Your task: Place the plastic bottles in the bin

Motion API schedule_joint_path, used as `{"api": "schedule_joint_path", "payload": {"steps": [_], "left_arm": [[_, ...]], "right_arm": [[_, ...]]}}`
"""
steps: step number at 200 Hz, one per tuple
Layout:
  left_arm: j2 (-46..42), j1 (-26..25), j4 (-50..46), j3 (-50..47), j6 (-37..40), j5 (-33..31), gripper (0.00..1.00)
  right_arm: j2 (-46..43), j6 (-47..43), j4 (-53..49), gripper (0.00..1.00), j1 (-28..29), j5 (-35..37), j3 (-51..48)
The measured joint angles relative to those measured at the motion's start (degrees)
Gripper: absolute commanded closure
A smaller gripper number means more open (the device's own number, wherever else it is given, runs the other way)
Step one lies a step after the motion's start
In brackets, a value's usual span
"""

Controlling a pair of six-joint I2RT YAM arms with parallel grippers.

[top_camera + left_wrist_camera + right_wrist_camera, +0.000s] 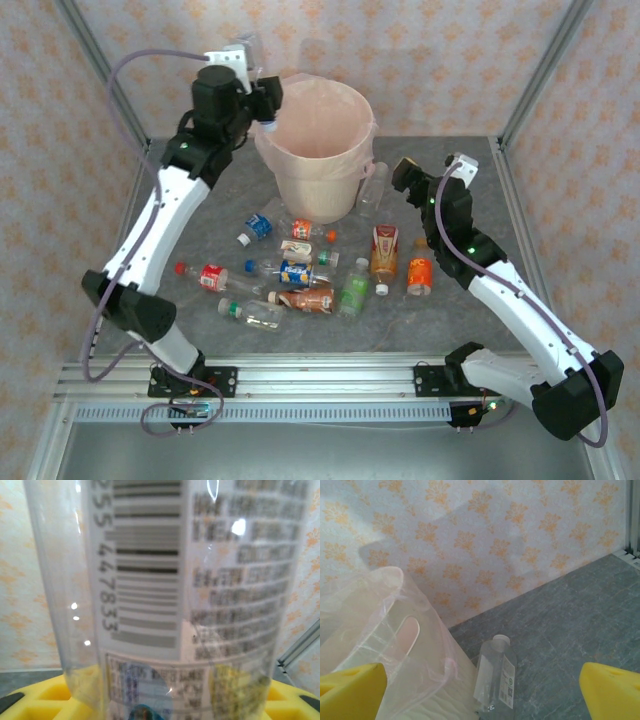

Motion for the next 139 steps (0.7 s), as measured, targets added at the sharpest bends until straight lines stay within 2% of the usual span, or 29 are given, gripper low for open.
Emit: {"api": "schedule_joint_path", "payload": {"steps": [41, 84, 108, 139], "left_arm": [[15.3, -2.6, -3.1, 11.3, -3.6, -3.9, 0.44], [30.8, -5.3, -14.8, 27.4, -4.6, -13.3, 0.38], [34.7, -6.4, -19.6, 30.9, -4.6, -18.3, 0.27], [35.1, -6.6, -22.9, 31.1, -5.6, -22.0, 0.13]], "right_arm": [[0.0, 0.7, -3.9, 0.01, 0.0, 0.0, 0.4], [0.0, 0.9, -8.1, 0.01, 0.0, -0.5, 0.6], [0.0, 0.8, -9.9, 0.01, 0.0, -0.7, 0.6], [0.0, 1.1, -11.5, 0.01, 0.0, -0.6, 0.6]]}}
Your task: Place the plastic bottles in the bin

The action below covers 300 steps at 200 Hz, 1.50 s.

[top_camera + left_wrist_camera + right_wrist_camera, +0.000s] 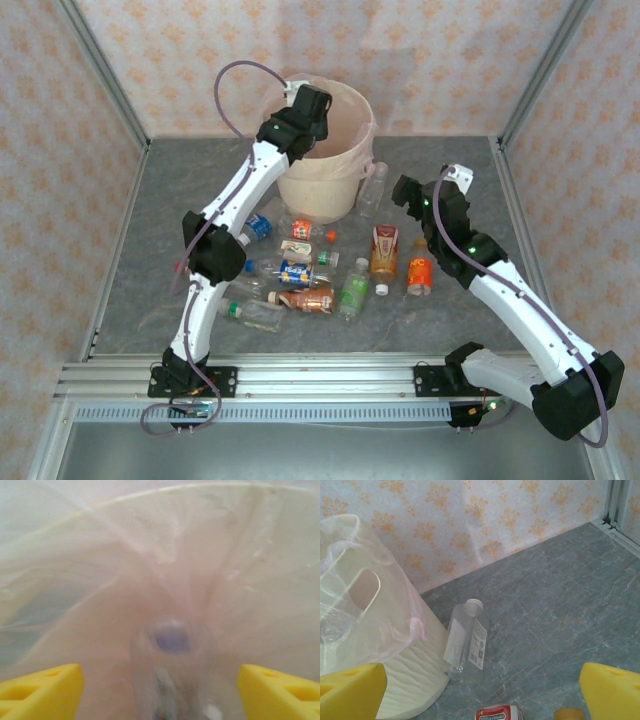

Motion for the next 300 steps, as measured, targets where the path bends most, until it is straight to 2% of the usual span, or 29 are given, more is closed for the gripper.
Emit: {"api": "schedule_joint_path", "payload": {"steps": [31, 42, 74, 139, 196, 253, 300], "left_arm": [[-0.3, 0.1, -0.9, 0.7, 0.1, -0.1, 0.08], [-0.8, 0.1, -1.4, 0.7, 0.2, 0.3, 0.0], [-5.7, 0.1, -1.0, -1.8, 0.1, 4.7, 0.0], [-33.0, 0.1, 11.7, -29.4, -0.2, 15.9, 0.0], [-47.9, 0.1, 19.5, -49.7, -1.9, 22.0, 0.0], [-61.2, 0.1, 21.2, -68.3, -6.6, 21.7, 0.0], [-69.8, 0.1, 18.1, -77.2, -10.3, 17.2, 0.0]], "right_arm": [[0.3, 1.5, -0.9, 0.01, -0.1, 0.7, -0.1], [0.3, 2.2, -1.1, 0.01, -0.3, 0.8, -0.2], [0.3, 4.7, -2.1, 0.01, -2.2, 0.0, -1.9], [0.3, 10.5, -8.2, 0.01, -7.1, -6.1, -7.5], [0.7, 13.2, -14.4, 0.0, -7.2, -8.7, -11.1], [12.5, 12.1, -19.1, 0.04, -7.3, -12.8, -11.3], [16.0, 10.6, -17.6, 0.06, -7.3, -14.2, -13.0]]}}
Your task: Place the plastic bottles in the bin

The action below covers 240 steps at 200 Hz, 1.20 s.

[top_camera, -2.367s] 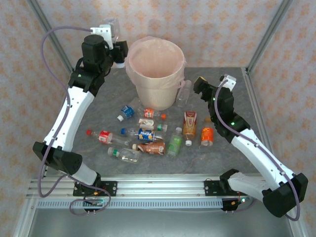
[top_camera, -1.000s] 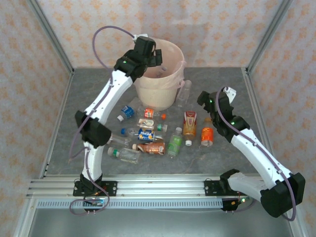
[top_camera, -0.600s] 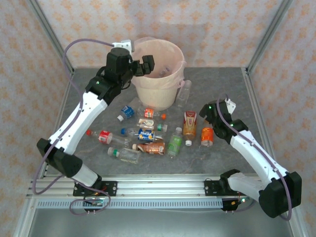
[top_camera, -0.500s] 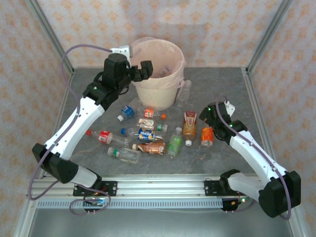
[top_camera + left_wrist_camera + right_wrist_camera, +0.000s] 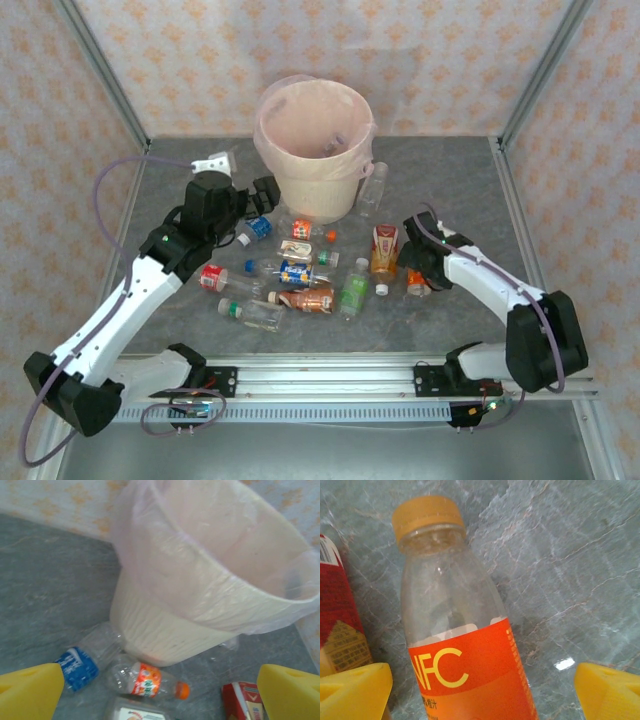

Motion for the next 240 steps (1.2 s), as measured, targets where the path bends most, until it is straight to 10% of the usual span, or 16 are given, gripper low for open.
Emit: {"api": "schedule_joint_path", "payload": {"steps": [105, 180, 240], "left_arm": [[-6.1, 0.0, -5.5, -6.5, -4.4, -9.2, 0.0], [-5.8, 0.0, -5.6, -8.6, -6.0, -11.4, 0.0], [-3.2, 0.0, -5.4, -10.3, -8.1, -11.3, 0.0]], "right_arm": [[5.8, 1.8, 9.8, 0.37, 0.0, 1.6, -5.7], [-15.7, 1.3, 13.1, 0.47, 0.0, 5.3, -6.3], [-22.0, -3.7, 29.4, 0.48, 0.5, -5.4, 1.5]]}}
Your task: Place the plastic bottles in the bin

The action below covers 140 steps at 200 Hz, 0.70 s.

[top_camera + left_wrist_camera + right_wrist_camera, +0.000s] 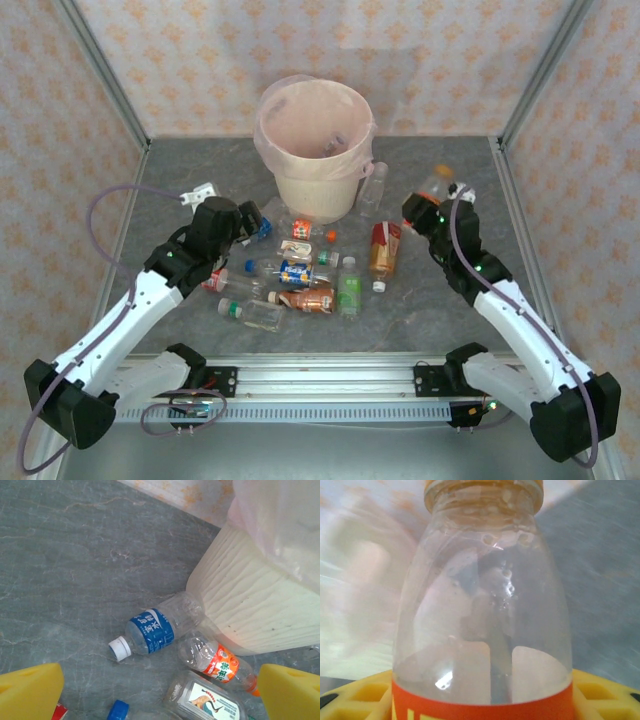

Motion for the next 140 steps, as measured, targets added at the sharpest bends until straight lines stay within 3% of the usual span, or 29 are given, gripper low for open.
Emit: {"api": "schedule_joint_path", "payload": {"steps": [61, 108, 140], "left_arm": [[1.0, 0.0, 0.7, -2.8, -2.2, 0.2, 0.0], [1.0, 0.0, 0.9, -5.0, -4.1, 0.2, 0.0], [1.0, 0.2, 0.8, -5.1, -4.5, 0.1, 0.0]], "right_arm": [[18.8, -6.3, 15.1, 0.47, 3.5, -13.7, 22.0], [35.7, -10.0, 17.4, 0.47, 5.3, -17.4, 38.2], [45.5, -13.4, 13.0, 0.47, 6.1, -16.4, 49.3]]}}
